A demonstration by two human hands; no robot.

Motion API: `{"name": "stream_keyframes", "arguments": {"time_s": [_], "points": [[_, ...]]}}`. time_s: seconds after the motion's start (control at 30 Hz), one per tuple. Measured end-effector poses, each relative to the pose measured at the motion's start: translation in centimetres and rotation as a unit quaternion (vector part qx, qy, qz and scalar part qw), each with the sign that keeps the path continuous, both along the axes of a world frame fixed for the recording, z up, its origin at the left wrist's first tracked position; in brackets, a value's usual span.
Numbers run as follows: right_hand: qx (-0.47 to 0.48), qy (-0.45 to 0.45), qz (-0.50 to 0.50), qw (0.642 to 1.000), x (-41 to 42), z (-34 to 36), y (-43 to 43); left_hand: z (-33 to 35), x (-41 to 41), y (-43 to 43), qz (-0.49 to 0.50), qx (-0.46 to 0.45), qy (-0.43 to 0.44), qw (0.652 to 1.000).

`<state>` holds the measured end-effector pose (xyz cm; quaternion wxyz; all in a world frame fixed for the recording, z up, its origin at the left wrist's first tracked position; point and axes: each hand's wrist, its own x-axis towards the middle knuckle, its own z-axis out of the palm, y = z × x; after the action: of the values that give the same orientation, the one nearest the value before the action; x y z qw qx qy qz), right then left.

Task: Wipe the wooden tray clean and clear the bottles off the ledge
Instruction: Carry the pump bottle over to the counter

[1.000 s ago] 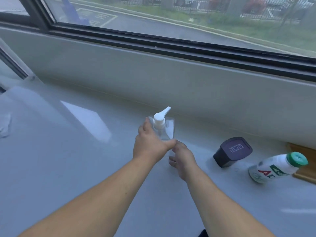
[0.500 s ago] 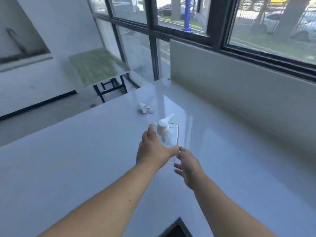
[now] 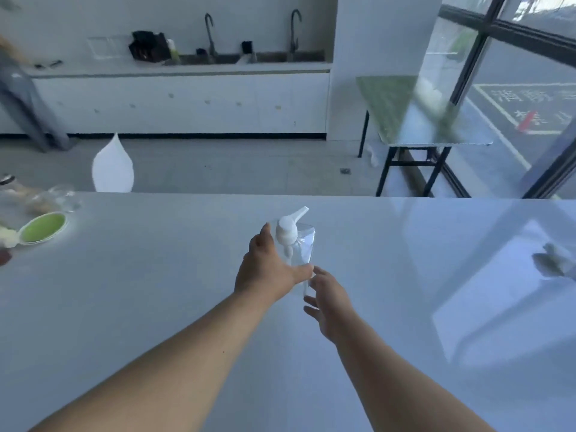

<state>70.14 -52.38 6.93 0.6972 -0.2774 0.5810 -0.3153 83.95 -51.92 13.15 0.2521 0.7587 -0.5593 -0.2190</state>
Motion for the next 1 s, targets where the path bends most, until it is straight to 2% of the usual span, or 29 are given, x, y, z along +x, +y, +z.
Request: {"name": "stream_keyframes", "arguments": {"time_s": [0.17,0.37,0.63,0.7,0.8,0.87,0.9,1.0], "points": [[0.008,0.017,0.081,0.996,14.2,-1.8,-3.1,-2.3,14.3,-1.1,0.083,0.008,0.009,0.997],[0.013,0.03,0.115,0.993,22.3,-4.0,-5.7,-4.4,22.0,-2.4,0.128,0.003,0.012,0.992],[0.024,0.068,0.124,0.99,24.5,-7.4,-5.8,-7.4,24.6,-3.2,0.105,0.057,0.024,0.993],[0.024,0.073,0.129,0.989,24.2,-7.6,-5.7,-7.6,24.8,-3.0,0.109,0.055,0.049,0.991],[-0.002,0.11,0.14,0.984,23.1,-6.7,-5.6,-7.9,25.1,-1.0,0.164,0.044,0.106,0.98],[-0.075,0.19,0.176,0.963,20.9,-5.7,-5.4,-8.6,24.8,1.5,0.207,0.079,0.101,0.97],[-0.125,0.243,0.201,0.941,19.4,-5.2,-5.1,-9.1,24.3,2.7,0.217,0.113,0.09,0.966],[-0.246,0.413,0.27,0.834,13.2,-3.6,-4.0,-9.6,20.6,4.8,0.151,0.186,0.041,0.97]]}}
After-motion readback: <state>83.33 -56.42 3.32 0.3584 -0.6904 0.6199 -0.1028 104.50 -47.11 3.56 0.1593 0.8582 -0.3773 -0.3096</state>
